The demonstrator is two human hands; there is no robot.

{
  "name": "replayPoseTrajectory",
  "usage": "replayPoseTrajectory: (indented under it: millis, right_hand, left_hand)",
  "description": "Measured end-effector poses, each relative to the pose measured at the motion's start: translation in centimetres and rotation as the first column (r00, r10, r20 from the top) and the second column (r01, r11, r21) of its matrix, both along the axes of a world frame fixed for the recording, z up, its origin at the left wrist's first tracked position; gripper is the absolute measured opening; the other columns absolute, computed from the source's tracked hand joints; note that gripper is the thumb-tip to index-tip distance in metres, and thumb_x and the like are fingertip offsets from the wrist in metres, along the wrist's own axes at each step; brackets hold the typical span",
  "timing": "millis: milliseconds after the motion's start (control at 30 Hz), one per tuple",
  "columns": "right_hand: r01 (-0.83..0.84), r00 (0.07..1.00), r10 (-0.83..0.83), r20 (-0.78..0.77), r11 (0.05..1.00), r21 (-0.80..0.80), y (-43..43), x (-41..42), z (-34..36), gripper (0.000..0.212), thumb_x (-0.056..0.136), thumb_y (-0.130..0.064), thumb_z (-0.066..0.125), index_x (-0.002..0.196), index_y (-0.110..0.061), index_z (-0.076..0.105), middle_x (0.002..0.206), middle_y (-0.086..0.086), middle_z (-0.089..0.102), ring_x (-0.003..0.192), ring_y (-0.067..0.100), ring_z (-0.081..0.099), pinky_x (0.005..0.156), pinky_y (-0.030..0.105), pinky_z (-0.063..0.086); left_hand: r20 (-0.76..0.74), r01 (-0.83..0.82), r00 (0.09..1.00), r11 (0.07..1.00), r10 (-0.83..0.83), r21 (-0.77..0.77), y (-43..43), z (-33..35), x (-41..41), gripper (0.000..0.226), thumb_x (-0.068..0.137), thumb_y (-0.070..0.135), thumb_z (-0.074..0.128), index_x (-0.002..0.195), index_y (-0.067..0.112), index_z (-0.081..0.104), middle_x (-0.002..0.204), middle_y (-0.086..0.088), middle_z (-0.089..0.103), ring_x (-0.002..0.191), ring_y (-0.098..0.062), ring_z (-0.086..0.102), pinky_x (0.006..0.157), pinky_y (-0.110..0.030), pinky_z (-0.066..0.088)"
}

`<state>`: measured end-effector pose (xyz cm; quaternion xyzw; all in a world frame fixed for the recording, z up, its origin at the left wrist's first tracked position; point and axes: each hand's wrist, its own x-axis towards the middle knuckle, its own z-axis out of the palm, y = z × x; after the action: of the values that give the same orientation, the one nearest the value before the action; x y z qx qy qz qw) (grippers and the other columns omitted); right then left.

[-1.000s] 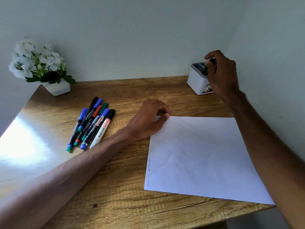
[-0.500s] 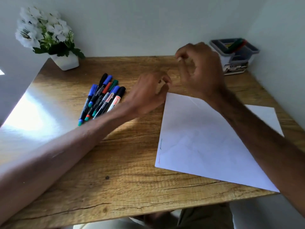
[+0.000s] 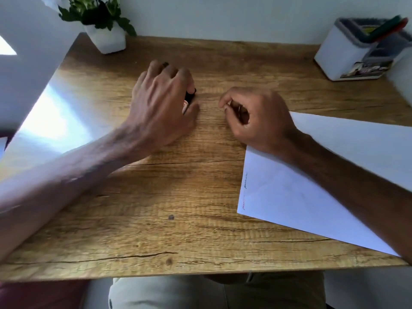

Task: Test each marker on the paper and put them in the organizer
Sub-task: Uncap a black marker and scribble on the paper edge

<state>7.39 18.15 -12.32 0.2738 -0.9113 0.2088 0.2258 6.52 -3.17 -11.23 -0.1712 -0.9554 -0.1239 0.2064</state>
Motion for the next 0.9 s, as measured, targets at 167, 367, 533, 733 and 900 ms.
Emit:
replayPoseTrajectory:
  millis: [167,367,533,733,900]
  right_hand:
    - [0.012,1.0,-0.012,0.009,0.999,-0.052,-0.3,-0.4,0.0,0.014,0.089,-0.012,0.065,0.097,-0.013,0.076,0.084,-0.004,0.074,0.07,0.007,0.059,0.064,0.037,0.055]
    - [0.009,0.996,0.002,0.086,0.992,-0.128,-0.3,-0.6,0.0,0.014,0.09,-0.015,0.065,0.096,-0.014,0.077,0.075,-0.003,0.072,0.063,0.012,0.063,0.061,0.037,0.056]
    - [-0.005,0.995,0.02,0.098,0.989,-0.146,-0.1,-0.6,0.2,0.013,0.092,-0.015,0.065,0.097,-0.014,0.077,0.076,-0.003,0.072,0.062,0.012,0.064,0.06,0.038,0.055]
    - [-0.017,0.997,0.034,0.07,0.975,-0.22,0.3,0.2,0.8,0.014,0.092,-0.01,0.066,0.098,-0.011,0.079,0.074,-0.003,0.074,0.059,0.008,0.064,0.057,0.029,0.055]
    - [-0.052,0.969,0.138,0.203,0.924,-0.379,-0.5,1.1,1.0,0.016,0.101,-0.015,0.065,0.097,-0.007,0.078,0.076,0.0,0.075,0.062,0.016,0.067,0.053,0.031,0.052]
  left_hand:
    - [-0.021,-0.005,1.0,1.0,0.005,0.006,0.0,-0.1,0.1,0.036,0.094,0.043,0.063,0.116,0.016,0.063,0.112,-0.008,0.07,0.115,-0.033,0.056,0.092,-0.046,0.045]
    - [-0.023,-0.017,1.0,0.999,0.016,-0.034,-0.5,0.5,0.0,0.04,0.096,0.048,0.06,0.11,0.011,0.067,0.099,-0.01,0.074,0.106,-0.033,0.061,0.092,-0.046,0.048]
    - [0.001,0.037,0.999,0.999,-0.037,0.011,-0.5,0.7,0.3,0.038,0.096,0.047,0.059,0.105,0.013,0.075,0.094,-0.004,0.074,0.091,-0.025,0.057,0.093,-0.04,0.046]
    - [0.177,0.045,0.979,0.947,-0.106,0.318,-1.4,4.4,1.5,0.023,0.101,0.037,0.063,0.092,0.021,0.076,0.074,0.008,0.067,0.068,-0.012,0.061,0.06,-0.023,0.037]
    - [0.337,-0.006,0.874,0.685,-0.351,0.728,-1.8,4.7,1.2,0.025,0.103,0.038,0.063,0.091,0.019,0.073,0.074,0.004,0.066,0.07,-0.013,0.058,0.066,-0.028,0.044]
